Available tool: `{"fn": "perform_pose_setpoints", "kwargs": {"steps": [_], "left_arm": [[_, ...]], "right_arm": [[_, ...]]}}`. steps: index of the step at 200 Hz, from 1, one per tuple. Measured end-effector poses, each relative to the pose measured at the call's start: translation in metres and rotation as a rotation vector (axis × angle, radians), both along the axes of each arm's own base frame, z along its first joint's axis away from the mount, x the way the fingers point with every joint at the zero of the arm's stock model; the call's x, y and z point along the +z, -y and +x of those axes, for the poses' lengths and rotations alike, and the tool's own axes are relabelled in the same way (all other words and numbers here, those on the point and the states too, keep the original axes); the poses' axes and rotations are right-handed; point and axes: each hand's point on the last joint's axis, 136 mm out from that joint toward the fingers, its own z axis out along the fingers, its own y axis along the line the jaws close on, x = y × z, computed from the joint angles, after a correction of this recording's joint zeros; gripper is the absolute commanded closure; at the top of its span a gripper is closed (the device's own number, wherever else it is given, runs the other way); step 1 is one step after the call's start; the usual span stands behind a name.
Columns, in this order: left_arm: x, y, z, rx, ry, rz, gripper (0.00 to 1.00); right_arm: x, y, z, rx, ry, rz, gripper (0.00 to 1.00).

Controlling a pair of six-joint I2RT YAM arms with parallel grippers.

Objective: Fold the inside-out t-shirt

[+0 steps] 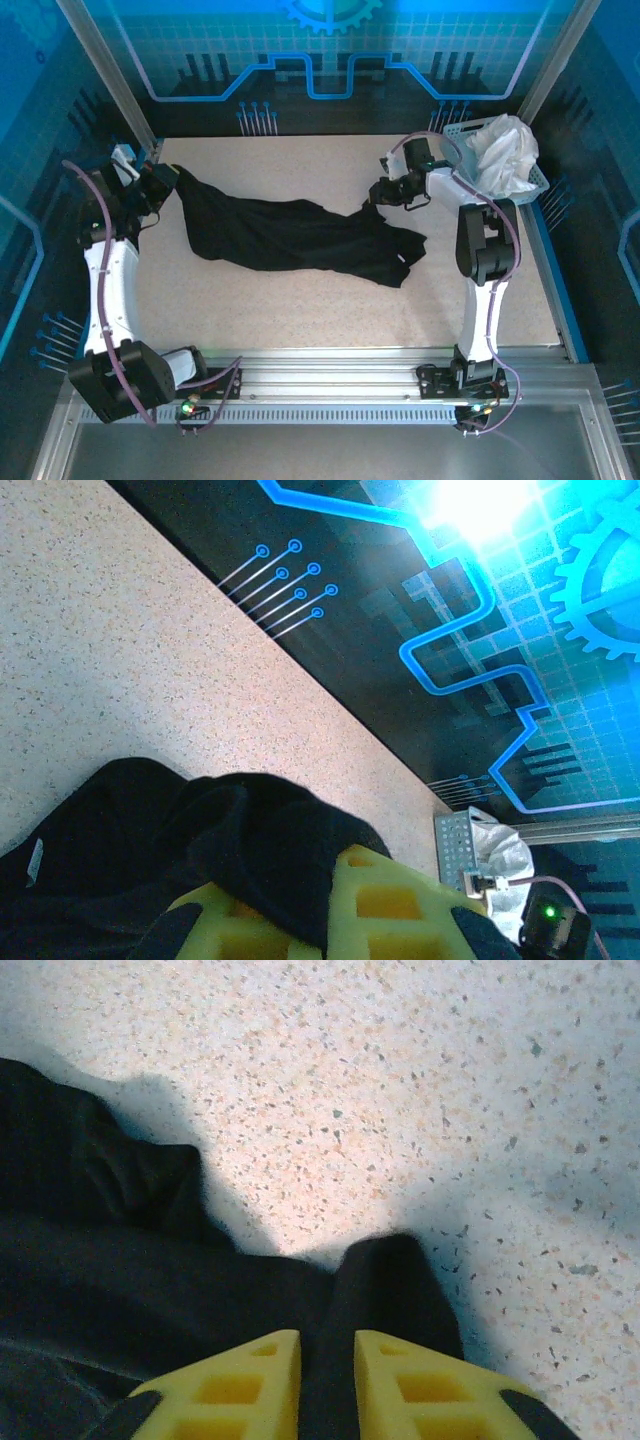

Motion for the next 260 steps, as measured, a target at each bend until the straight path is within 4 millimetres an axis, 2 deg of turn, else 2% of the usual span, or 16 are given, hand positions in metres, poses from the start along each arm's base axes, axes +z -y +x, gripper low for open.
{"fn": "perform_pose_setpoints", "kwargs": {"steps": [24,68,113,178,260], "left_arm": [[-0.003,0.0,0.0,0.0,-0.004,-0.002,1.0],[-0.006,0.0,0.001,0.0,-0.001,-0.005,1.0],[-0.005,0.0,0.001,-0.001,0.001,-0.007,1.0],[-0.008,0.0,0.001,-0.002,-0.005,-0.01,1.0],[-0.01,0.0,0.001,-0.001,-0.006,-0.011,1.0]], "right_arm": [[0.005,0.007,-0.006,0.016,0.032,-0.045,0.56],[0.014,0.039,-0.039,-0.006,0.046,-0.166,0.55],[-0.012,0.042,-0.055,0.026,-0.015,-0.244,0.57],[-0.039,0.036,-0.066,0.078,-0.081,-0.284,0.73],[-0.039,0.033,-0.067,0.092,-0.08,-0.287,0.91]]}}
